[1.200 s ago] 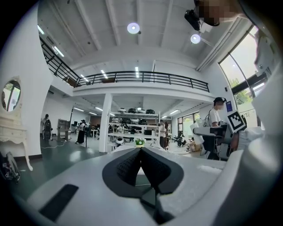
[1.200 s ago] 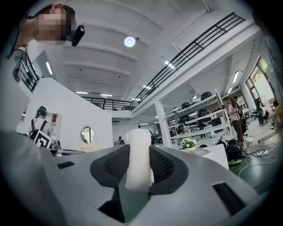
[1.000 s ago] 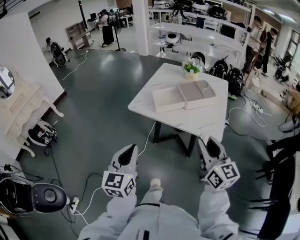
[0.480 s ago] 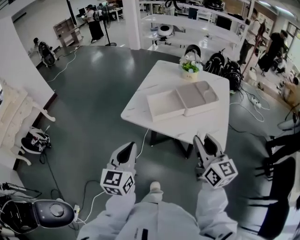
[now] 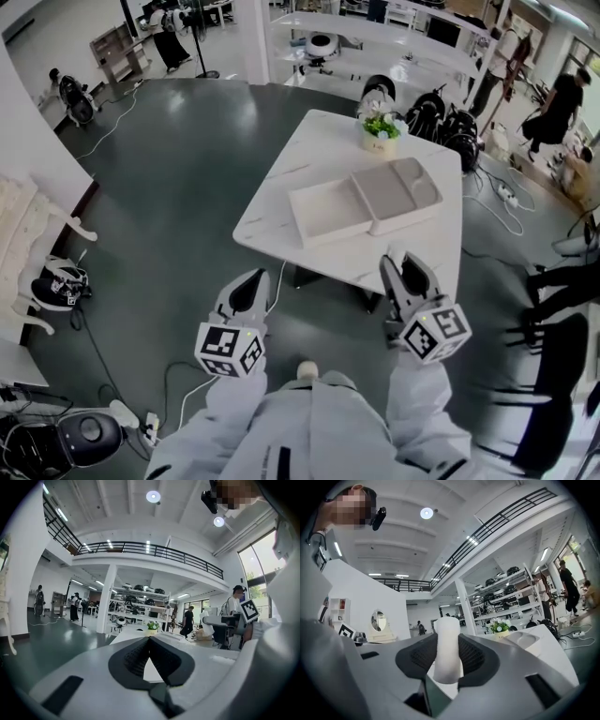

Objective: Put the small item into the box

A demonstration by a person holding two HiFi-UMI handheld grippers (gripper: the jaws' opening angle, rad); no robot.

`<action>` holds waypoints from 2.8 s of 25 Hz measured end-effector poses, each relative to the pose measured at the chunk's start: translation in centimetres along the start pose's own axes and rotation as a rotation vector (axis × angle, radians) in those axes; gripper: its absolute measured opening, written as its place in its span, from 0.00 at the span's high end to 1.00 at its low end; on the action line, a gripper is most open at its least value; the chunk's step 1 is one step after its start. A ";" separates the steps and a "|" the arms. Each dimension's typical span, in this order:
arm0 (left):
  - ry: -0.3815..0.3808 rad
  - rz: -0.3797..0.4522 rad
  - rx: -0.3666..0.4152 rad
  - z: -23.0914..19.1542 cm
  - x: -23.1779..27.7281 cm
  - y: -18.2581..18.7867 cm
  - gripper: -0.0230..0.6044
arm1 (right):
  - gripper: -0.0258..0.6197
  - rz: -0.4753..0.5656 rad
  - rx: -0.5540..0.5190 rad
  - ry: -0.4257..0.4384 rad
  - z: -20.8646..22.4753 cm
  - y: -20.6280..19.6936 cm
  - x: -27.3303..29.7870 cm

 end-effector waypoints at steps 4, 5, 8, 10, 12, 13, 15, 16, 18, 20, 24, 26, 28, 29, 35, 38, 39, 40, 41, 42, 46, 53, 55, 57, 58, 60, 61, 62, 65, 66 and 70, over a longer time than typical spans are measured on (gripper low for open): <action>-0.009 -0.014 -0.011 -0.9 1.3 -0.3 0.97 | 0.77 -0.015 0.021 0.019 0.1 -0.6 1.7; -0.008 -0.016 -0.014 -1.1 1.6 -0.5 0.97 | 0.77 -0.022 0.020 0.021 0.2 -0.8 2.1; -0.006 -0.026 -0.026 -1.8 2.6 -1.0 0.97 | 0.77 -0.037 0.026 0.022 0.6 -1.4 3.2; -0.004 -0.033 -0.037 -2.3 3.2 -1.3 0.97 | 0.77 -0.046 0.031 0.025 0.8 -1.7 4.0; 0.001 -0.042 -0.048 -2.8 3.8 -1.6 0.97 | 0.77 -0.057 0.033 0.028 1.2 -2.0 5.0; 0.006 -0.046 -0.053 -3.2 4.1 -1.7 0.97 | 0.77 -0.065 0.034 0.029 1.4 -2.1 5.5; 0.018 -0.051 -0.062 -3.9 5.1 -1.9 0.97 | 0.77 -0.081 0.039 0.033 2.2 -2.5 6.9; 0.023 -0.053 -0.065 -4.2 5.7 -1.9 0.97 | 0.77 -0.086 0.041 0.036 2.6 -2.6 7.6; 0.028 -0.059 -0.073 -4.8 6.9 -2.1 0.97 | 0.77 -0.095 0.045 0.042 3.4 -2.8 9.1; 0.029 -0.072 -0.086 -5.2 8.2 -2.8 0.97 | 0.77 -0.105 0.048 0.054 4.1 -3.0 10.5; 0.043 -0.099 -0.103 -6.1 10.6 -4.2 0.97 | 0.77 -0.148 0.027 0.092 5.3 -3.8 13.5; 0.054 -0.111 -0.111 -6.5 11.8 -4.5 0.97 | 0.77 -0.175 0.010 0.110 5.9 -4.2 14.9; 0.063 -0.126 -0.122 -7.0 12.9 -4.8 0.97 | 0.77 -0.198 0.006 0.124 6.5 -4.5 16.2; 0.066 -0.135 -0.128 -7.1 13.4 -5.0 0.97 | 0.77 -0.210 0.007 0.131 6.8 -4.7 16.9; 0.091 -0.179 -0.166 -8.1 15.7 -6.5 0.97 | 0.77 -0.275 -0.003 0.194 7.8 -6.1 20.1; 0.103 -0.203 -0.182 -8.2 16.7 -7.4 0.97 | 0.77 -0.334 0.002 0.223 8.2 -6.9 21.6; 0.110 -0.211 -0.187 -8.3 17.0 -7.8 0.97 | 0.77 -0.360 -0.001 0.236 8.3 -7.3 22.2; 0.116 -0.218 -0.193 -8.3 17.2 -8.1 0.97 | 0.77 -0.385 -0.008 0.251 8.3 -7.7 22.6; 0.121 -0.225 -0.198 -8.3 17.5 -8.4 0.97 | 0.77 -0.408 -0.016 0.267 8.2 -8.2 23.0; 0.126 -0.230 -0.203 -8.4 17.7 -8.7 0.97 | 0.77 -0.428 -0.024 0.283 8.1 -8.7 23.4; 0.147 -0.250 -0.220 -8.8 18.1 -9.6 0.97 | 0.77 -0.503 -0.046 0.345 7.3 -10.4 24.9; 0.175 -0.284 -0.250 -9.7 18.8 -11.0 0.97 | 0.77 -0.635 -0.082 0.419 6.8 -13.5 27.0; 0.175 -0.299 -0.257 -9.9 19.1 -11.3 0.97 | 0.77 -0.672 -0.096 0.424 6.8 -14.3 27.6; 0.171 -0.315 -0.265 -10.2 19.3 -11.6 0.97 | 0.77 -0.711 -0.111 0.427 6.9 -15.2 28.2; 0.170 -0.325 -0.270 -10.3 19.5 -11.9 0.97 | 0.77 -0.732 -0.116 0.428 7.0 -15.7 28.4; 0.167 -0.347 -0.281 -10.5 19.6 -12.4 0.97 | 0.77 -0.771 -0.131 0.430 7.0 -16.6 28.9; 0.164 -0.358 -0.286 -10.6 19.6 -12.6 0.97 | 0.77 -0.791 -0.139 0.432 6.9 -17.0 29.0; 0.160 -0.369 -0.291 -10.7 19.6 -12.7 0.97 | 0.77 -0.813 -0.147 0.436 6.8 -17.4 29.2; 0.150 -0.397 -0.305 -11.1 19.9 -13.1 0.97 | 0.77 -0.895 -0.179 0.461 6.7 -18.8 29.8; 0.148 -0.403 -0.309 -11.2 20.0 -13.3 0.97 | 0.77 -0.924 -0.194 0.465 6.7 -19.3 30.1; 0.144 -0.424 -0.319 -11.6 20.2 -13.8 0.97 | 0.77 -1.015 -0.247 0.463 7.0 -21.2 30.5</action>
Point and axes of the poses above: the fingertips, and each gripper's own axes: x forward along the fingers, z to its right, y out of its top, the point moved 6 cm from there along -x, backward along the fingers, and after that the axes turned 9 degrees about z, right-handed, at the moved point
